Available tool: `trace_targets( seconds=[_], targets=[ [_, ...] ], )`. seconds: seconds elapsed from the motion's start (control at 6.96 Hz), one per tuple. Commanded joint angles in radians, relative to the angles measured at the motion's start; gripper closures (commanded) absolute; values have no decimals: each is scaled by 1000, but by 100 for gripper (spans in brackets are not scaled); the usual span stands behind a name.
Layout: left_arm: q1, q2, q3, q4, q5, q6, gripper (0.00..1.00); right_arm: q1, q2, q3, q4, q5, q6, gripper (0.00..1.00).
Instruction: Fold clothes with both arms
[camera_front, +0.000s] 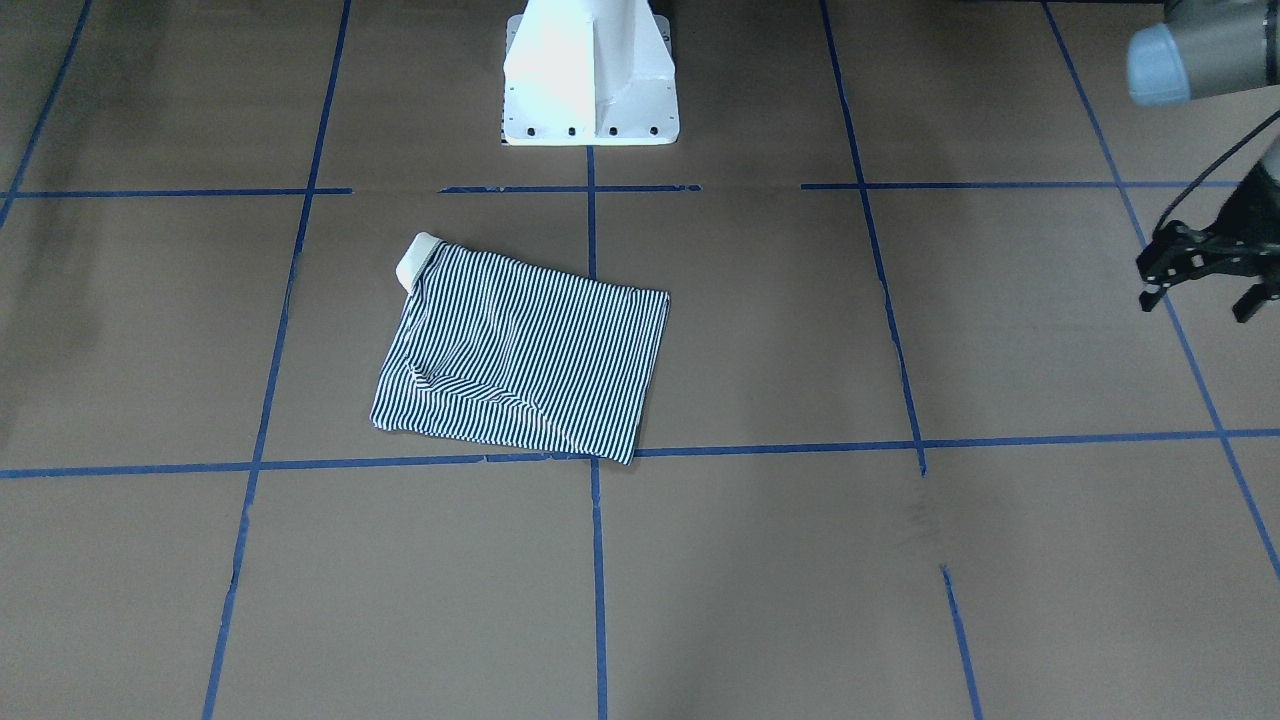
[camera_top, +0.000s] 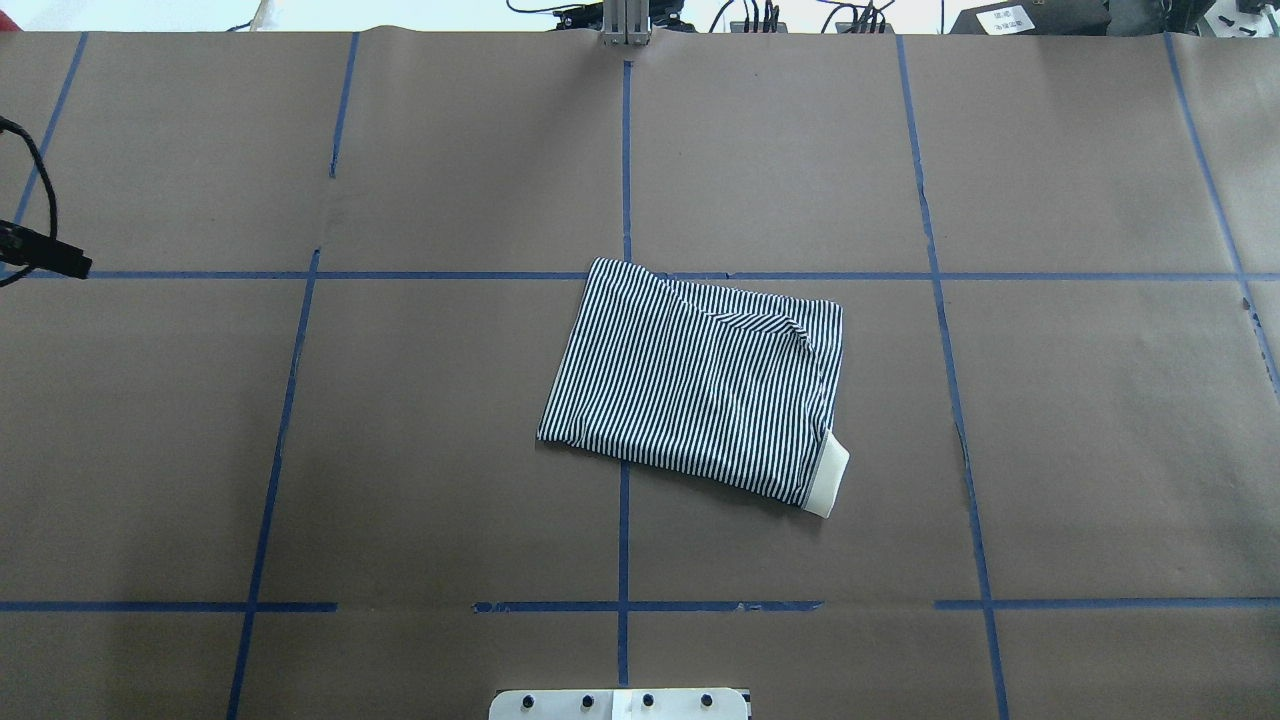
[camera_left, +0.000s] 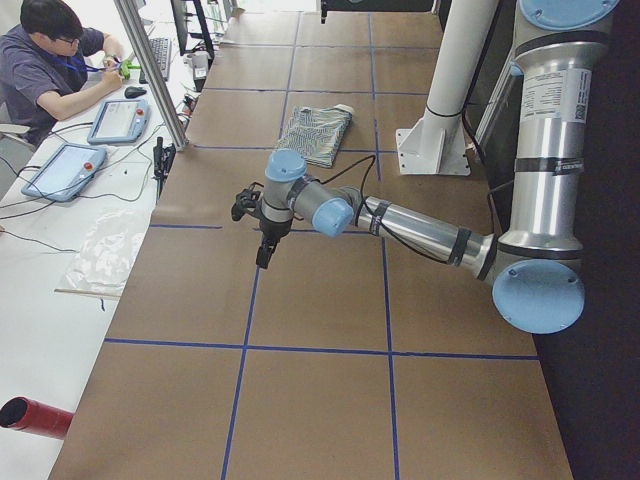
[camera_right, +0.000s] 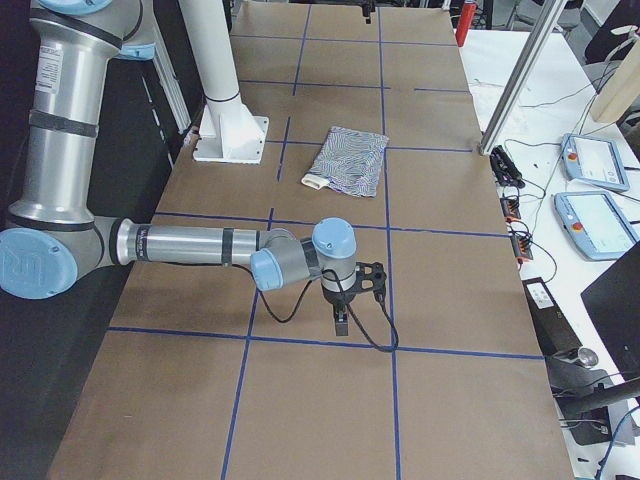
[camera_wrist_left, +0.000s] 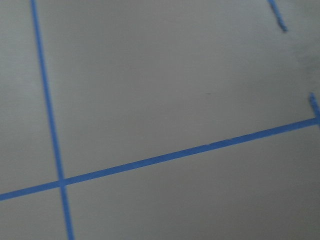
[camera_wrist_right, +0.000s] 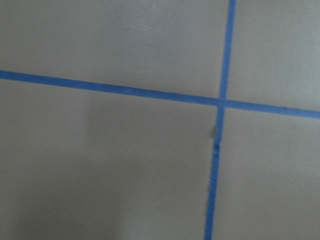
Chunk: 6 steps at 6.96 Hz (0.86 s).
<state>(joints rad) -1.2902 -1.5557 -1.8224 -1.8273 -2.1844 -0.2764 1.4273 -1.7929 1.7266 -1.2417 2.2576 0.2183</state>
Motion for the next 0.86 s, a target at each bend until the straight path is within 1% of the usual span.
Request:
trace_targets(
  seconds=[0.0, 0.14, 0.29, 0.43, 0.57, 0.72],
  targets=[
    [-177, 16, 87, 151, -112, 250, 0, 85, -37, 77, -176, 43, -111, 0],
    [-216, 22, 93, 207, -112, 279, 0, 114, -69, 99, -212, 34, -187, 0],
    [-260, 20, 98, 282, -112, 358, 0, 125, -85, 96, -216, 14, -194, 0],
    [-294, 10, 98, 377, -112, 418, 0, 134, -88, 100, -228, 17, -194, 0],
    [-314, 22, 89, 387, -121, 440, 0, 140, -74, 111, -280, 17, -194, 0],
    [-313, 13, 87, 388, -132, 436, 0, 142, -74, 116, -288, 19, -194, 0]
  ],
)
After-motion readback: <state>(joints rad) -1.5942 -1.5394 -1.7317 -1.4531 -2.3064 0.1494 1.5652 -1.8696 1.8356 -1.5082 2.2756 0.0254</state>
